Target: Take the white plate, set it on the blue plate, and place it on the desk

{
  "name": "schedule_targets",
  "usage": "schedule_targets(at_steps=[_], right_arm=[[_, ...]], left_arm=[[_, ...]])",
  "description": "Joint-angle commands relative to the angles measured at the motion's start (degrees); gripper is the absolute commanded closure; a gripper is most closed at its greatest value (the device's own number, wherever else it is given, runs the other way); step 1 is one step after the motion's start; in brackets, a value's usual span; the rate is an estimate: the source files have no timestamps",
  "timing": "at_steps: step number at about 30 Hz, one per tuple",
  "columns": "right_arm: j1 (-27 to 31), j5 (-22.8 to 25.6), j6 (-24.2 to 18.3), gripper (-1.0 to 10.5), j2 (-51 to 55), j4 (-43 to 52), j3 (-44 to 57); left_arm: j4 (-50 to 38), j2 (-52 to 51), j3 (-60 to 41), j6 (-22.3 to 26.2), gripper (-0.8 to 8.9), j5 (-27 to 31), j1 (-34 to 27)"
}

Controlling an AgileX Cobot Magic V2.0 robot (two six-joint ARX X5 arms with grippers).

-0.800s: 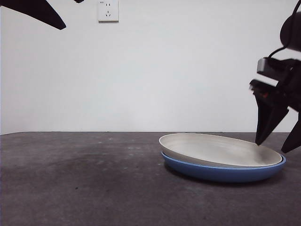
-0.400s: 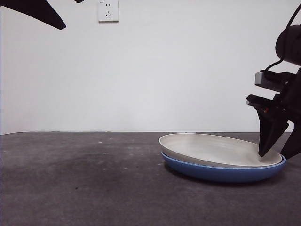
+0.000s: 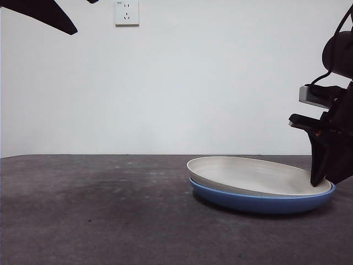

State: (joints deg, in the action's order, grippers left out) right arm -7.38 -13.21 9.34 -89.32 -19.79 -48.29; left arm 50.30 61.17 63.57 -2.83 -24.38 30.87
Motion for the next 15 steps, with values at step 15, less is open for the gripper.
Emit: schedule_targets(at_steps=[15], right_arm=[[0.68, -0.70, 1.70, 9.3, 1.36, 0.52, -0.61]], left_arm=[[-0.61, 0.26, 0.37, 0.66, 5.61, -0.33, 0.26]])
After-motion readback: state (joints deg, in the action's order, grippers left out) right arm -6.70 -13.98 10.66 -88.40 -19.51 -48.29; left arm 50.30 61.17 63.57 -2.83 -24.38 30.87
